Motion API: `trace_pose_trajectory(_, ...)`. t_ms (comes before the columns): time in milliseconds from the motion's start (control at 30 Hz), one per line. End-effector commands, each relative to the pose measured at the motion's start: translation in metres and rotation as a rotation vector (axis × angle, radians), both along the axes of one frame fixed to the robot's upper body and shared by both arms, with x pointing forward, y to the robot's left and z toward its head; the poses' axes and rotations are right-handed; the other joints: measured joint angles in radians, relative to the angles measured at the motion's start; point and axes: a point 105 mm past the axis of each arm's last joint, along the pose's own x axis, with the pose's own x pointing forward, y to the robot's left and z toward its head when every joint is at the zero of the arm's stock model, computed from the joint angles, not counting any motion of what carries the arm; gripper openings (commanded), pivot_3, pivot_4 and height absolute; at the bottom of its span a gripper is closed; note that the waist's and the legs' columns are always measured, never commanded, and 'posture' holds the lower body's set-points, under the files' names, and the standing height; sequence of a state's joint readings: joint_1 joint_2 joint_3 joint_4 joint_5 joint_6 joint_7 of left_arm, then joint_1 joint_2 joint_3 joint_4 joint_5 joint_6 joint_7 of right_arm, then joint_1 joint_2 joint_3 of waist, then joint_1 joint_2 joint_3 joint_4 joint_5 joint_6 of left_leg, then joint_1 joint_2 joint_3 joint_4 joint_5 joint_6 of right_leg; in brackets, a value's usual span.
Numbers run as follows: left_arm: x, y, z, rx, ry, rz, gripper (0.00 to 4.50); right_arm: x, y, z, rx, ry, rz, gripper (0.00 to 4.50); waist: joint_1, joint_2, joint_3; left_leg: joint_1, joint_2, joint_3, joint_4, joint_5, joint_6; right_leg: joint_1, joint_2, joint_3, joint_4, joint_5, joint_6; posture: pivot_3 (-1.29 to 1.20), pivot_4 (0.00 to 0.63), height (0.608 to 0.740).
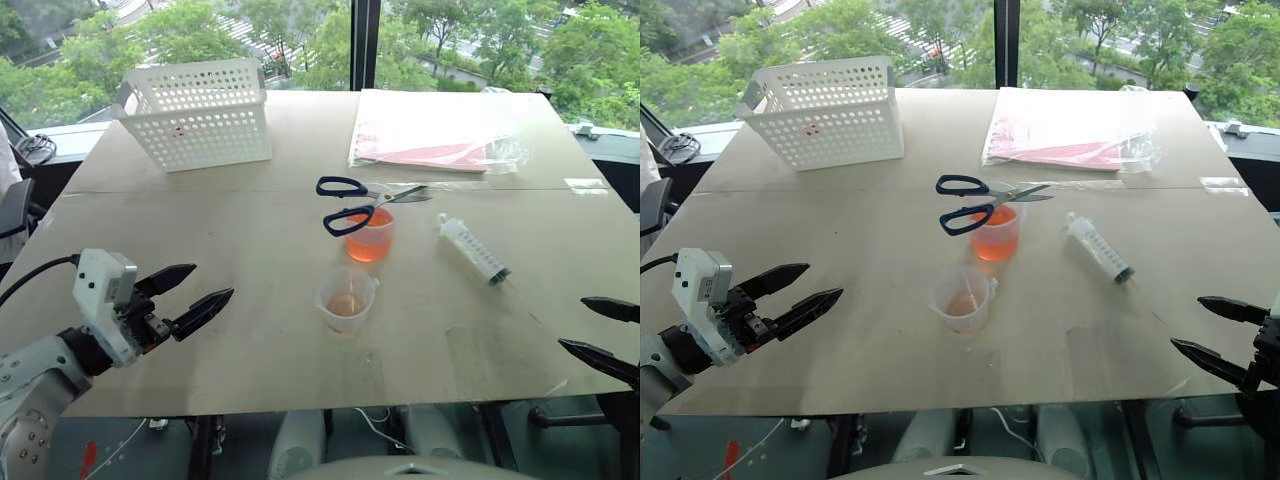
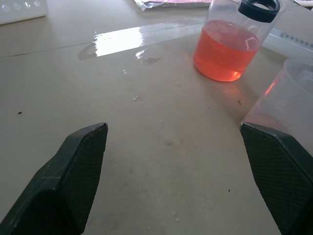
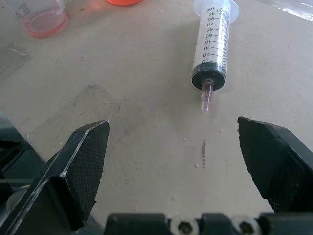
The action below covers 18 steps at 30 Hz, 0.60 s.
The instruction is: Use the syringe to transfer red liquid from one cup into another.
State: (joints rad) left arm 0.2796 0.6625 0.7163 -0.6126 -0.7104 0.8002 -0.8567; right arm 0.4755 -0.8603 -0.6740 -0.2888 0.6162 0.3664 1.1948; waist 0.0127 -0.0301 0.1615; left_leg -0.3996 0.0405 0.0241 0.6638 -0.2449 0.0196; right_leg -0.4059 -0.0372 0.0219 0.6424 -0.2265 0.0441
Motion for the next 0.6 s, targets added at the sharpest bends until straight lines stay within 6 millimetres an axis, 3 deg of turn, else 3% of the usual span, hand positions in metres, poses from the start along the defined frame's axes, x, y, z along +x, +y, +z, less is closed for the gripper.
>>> trace_pose_trajectory(33,0.009,-0.013,0.017,0.021,-0.115,-0.029,4.41,0.017,0.004,0.015,-0.02,-0.075,-0.007,4.5,0.0,0.0,0.0,0.0,0.0,0.0,0.0,0.0,0.0,0.0,0.0,0.0,0.0,0.0,0.0,0.0,0.15,0.74)
trace_pose_trajectory(133,0.026,-0.044,0.049,-0.043,-0.273,-0.098,4.41,0.057,0.024,0.042,-0.125,-0.229,-0.041,4.5,-0.001,0.003,0.002,0.0,0.0,0.0,0.004,0.0,0.0,0.0,0.0,0.0,0.001,0.0,0.0,0.0,0.15,0.74)
trace_pose_trajectory(200,0.026,-0.054,0.052,-0.066,-0.226,-0.167,4.41,0.063,0.043,0.056,-0.048,-0.246,0.038,4.5,-0.002,0.003,0.001,0.0,0.0,0.001,0.004,0.0,0.001,0.0,0.0,0.002,0.0,0.0,0.0,0.0,0.15,0.74)
trace_pose_trajectory(367,0.038,-0.07,0.073,-0.018,-0.19,-0.234,4.41,0.045,0.089,0.086,0.114,-0.287,0.319,4.5,0.006,0.0,0.001,-0.001,-0.002,0.0,0.0,0.0,0.001,0.0,0.003,0.002,0.0,0.001,-0.001,0.0,0.15,0.74)
trace_pose_trajectory(600,0.07,-0.089,0.095,0.174,0.002,-0.36,4.41,0.026,0.113,0.101,0.172,-0.33,0.416,4.5,0.002,0.0,0.001,-0.014,-0.004,-0.003,0.003,-0.001,0.002,-0.007,0.003,-0.006,0.0,0.003,0.001,0.0,0.15,0.74)
